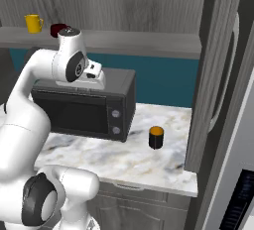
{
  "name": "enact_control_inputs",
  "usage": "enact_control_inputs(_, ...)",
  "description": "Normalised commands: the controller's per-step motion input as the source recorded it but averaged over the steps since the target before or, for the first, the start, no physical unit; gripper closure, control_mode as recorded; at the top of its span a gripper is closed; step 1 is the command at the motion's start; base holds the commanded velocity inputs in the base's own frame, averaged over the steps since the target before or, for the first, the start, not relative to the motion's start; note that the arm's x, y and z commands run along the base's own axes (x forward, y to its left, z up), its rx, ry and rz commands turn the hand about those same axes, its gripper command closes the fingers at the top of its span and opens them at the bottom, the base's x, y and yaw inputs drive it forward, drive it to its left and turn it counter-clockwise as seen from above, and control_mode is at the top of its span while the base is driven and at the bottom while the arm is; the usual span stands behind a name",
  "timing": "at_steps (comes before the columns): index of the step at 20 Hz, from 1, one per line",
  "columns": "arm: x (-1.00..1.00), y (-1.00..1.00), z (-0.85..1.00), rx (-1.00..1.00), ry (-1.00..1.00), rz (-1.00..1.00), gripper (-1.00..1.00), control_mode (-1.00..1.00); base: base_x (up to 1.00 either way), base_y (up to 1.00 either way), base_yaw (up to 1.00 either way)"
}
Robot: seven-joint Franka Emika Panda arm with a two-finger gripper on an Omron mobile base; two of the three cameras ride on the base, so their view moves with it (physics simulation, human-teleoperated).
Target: Pick the mug on the counter and place it in the cabinet with the handle facing the right, like the mugs already inside.
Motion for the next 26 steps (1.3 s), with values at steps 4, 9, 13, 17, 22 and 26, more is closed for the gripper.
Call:
enact_control_inputs(4, -0.14, 0.00, 0.00, 0.00, 0.00, 0.00, -1.00, -1.00, 0.00, 0.00, 0.00)
enact_control_inputs(9, -0.33, 0.00, -0.01, 0.00, 0.00, 0.00, -1.00, -1.00, 0.00, 0.00, 0.00)
enact_control_inputs(13, -0.23, 0.00, -0.04, 0.00, -0.01, 0.00, -1.00, -1.00, 0.00, 0.00, 0.00)
enact_control_inputs(17, -0.24, 0.00, -0.13, 0.00, -0.09, 0.00, -1.00, -1.00, 0.00, 0.00, 0.00)
enact_control_inputs(22, -0.26, 0.00, -0.15, -0.01, -0.18, 0.00, -1.00, -1.00, 0.00, 0.00, 0.00)
enact_control_inputs(26, -0.09, 0.00, -0.22, 0.00, -0.14, 0.00, -1.00, -1.00, 0.00, 0.00, 0.00)
